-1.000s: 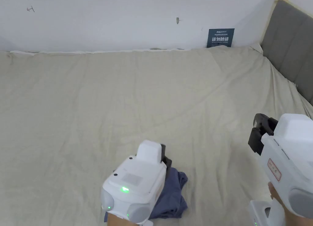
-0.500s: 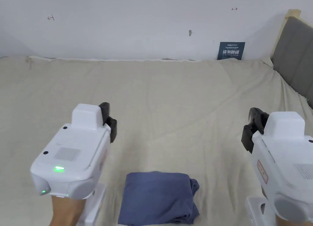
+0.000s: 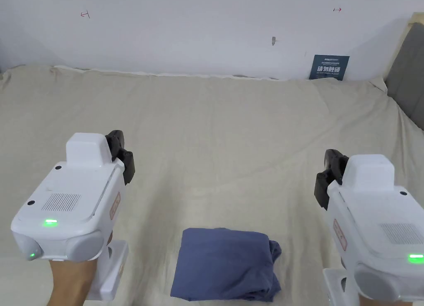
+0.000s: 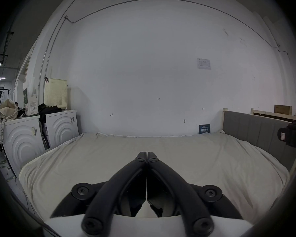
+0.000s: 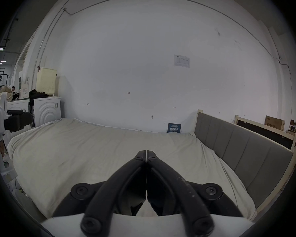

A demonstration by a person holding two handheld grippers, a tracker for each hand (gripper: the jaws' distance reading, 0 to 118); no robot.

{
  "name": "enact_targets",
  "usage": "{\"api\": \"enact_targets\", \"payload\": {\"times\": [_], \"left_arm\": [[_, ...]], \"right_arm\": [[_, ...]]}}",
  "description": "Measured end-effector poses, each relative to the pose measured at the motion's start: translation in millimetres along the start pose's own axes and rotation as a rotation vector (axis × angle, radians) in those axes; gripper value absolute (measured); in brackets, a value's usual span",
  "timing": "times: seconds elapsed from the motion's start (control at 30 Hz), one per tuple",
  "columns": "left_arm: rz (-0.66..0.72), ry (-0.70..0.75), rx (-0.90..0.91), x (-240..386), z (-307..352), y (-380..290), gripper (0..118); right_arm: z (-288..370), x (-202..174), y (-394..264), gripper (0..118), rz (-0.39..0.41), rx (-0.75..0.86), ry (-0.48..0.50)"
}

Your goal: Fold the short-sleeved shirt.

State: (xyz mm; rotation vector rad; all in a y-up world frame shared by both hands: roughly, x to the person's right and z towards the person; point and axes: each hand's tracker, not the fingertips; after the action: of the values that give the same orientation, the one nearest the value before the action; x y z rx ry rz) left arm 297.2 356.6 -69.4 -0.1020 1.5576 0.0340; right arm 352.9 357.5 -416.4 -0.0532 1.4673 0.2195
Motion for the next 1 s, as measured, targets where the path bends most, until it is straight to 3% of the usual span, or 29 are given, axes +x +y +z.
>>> {"api": "enact_targets", "payload": {"times": [0.33, 0.47, 0.63, 0.7, 0.8, 0.83, 0.9, 0.97, 1.0], "left_arm": [[0.002, -0.041, -0.045, 4, -7, -13, 0], [0.006, -0.063, -0.082, 5, -11, -24, 0], [0.015, -0.091, -0.169, 8, -20, -42, 0], [0.032, -0.099, -0.229, 11, -25, -51, 0], [0.097, -0.151, -0.352, 13, -36, -68, 5], [0.127, -0.159, -0.419, 14, -41, -75, 14], [0.214, -0.179, -0.563, 17, -52, -93, 69], [0.314, -0.236, -0.736, 18, -64, -114, 112], [0.338, -0.262, -0.800, 20, -69, -124, 116]], "right_arm": [[-62, -69, -111, 2, 0.006, -0.328, 0.093], [-79, -85, -159, 2, -0.055, -0.525, 0.118], [-92, -97, -212, 2, 0.033, -0.705, 0.103], [-84, -100, -215, 2, 0.043, -0.575, 0.082], [-87, -105, -213, 2, 0.082, -0.620, 0.075], [-87, -104, -213, 2, 0.086, -0.621, 0.078], [-86, -100, -213, 2, 0.070, -0.616, 0.087], [-86, -97, -214, 2, 0.040, -0.615, 0.093], [-86, -96, -214, 2, 0.040, -0.616, 0.097]]}}
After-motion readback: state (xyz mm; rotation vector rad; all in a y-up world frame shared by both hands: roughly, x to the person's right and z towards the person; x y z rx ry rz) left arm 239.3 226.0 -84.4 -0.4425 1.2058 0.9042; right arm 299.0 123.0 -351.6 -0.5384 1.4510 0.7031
